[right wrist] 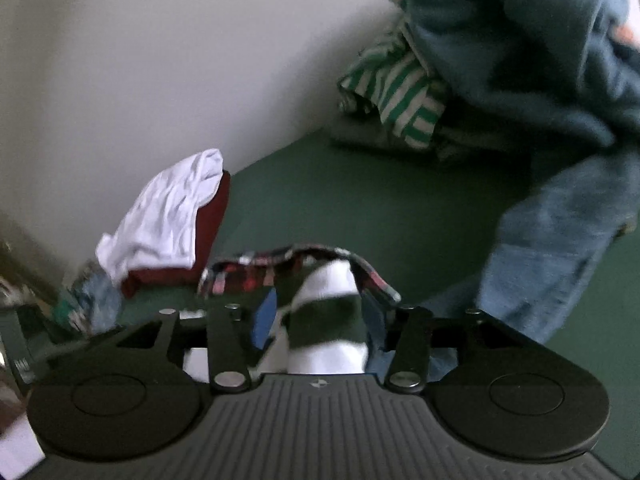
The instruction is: Fold clothes
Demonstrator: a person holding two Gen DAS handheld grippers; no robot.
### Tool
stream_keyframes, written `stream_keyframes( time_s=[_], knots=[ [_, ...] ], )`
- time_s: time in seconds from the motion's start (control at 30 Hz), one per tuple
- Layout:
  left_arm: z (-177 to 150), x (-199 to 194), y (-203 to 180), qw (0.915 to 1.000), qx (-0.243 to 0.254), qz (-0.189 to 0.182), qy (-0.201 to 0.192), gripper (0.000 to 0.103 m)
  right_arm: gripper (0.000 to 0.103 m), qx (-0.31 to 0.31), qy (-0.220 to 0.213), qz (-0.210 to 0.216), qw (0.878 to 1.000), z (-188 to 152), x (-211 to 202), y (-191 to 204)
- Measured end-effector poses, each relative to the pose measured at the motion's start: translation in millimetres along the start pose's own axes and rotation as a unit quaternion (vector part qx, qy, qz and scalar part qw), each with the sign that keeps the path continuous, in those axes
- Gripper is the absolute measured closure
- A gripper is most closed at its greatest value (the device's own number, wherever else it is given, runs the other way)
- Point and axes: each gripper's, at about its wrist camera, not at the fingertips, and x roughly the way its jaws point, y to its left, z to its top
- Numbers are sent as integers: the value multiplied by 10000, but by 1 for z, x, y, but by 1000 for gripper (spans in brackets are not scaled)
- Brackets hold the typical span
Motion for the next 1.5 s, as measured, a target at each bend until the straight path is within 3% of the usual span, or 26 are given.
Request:
stream_keyframes(
  time_s=[0.13, 0.33, 0.37, 0.43, 0.5, 0.6, 0.73, 0.97, 1.13, 1.3, 1.5],
  knots=[
    [6, 16, -1, 9999, 109, 37, -25, 29, 43, -256, 42, -310, 9992, 1, 24, 3],
    [14, 40, -3, 9996, 272, 93, -63, 22, 39, -1157, -166, -198, 9929, -5, 47, 15],
    [15, 44, -3, 9995, 299, 102, -70, 25, 42, -1366, -201, -229, 9902, -5, 50, 16],
    [18, 51, -4, 9992, 361, 115, -84, 41, 67, -1784, -252, -311, 9832, -4, 54, 17],
    [18, 53, -7, 9989, 463, -4, -62, 72, 77, -1868, -197, -182, 9820, -1, 56, 14],
    [19, 52, -11, 9985, 537, -25, -71, 84, 88, -1983, -139, -38, 9800, 4, 52, 13],
    [23, 27, -14, 9978, 527, -144, -366, 89, 93, -1911, -297, 327, 9806, 10, 29, 21],
    [21, -62, -38, 9909, 698, -588, -987, 92, 93, -2068, -506, 1159, 9702, 10, -49, 42],
    [-17, -134, -67, 9847, 900, -983, -1124, 93, 95, -2493, -263, 1490, 9565, -23, -108, 63],
    [-79, -161, -85, 9859, 1129, -1024, -690, 93, 97, -2901, 50, 1372, 9471, -76, -157, 76],
    [-152, -193, -107, 9842, 1399, -1070, -167, 94, 97, -3621, 570, 983, 9252, -143, -180, 84]
  ],
)
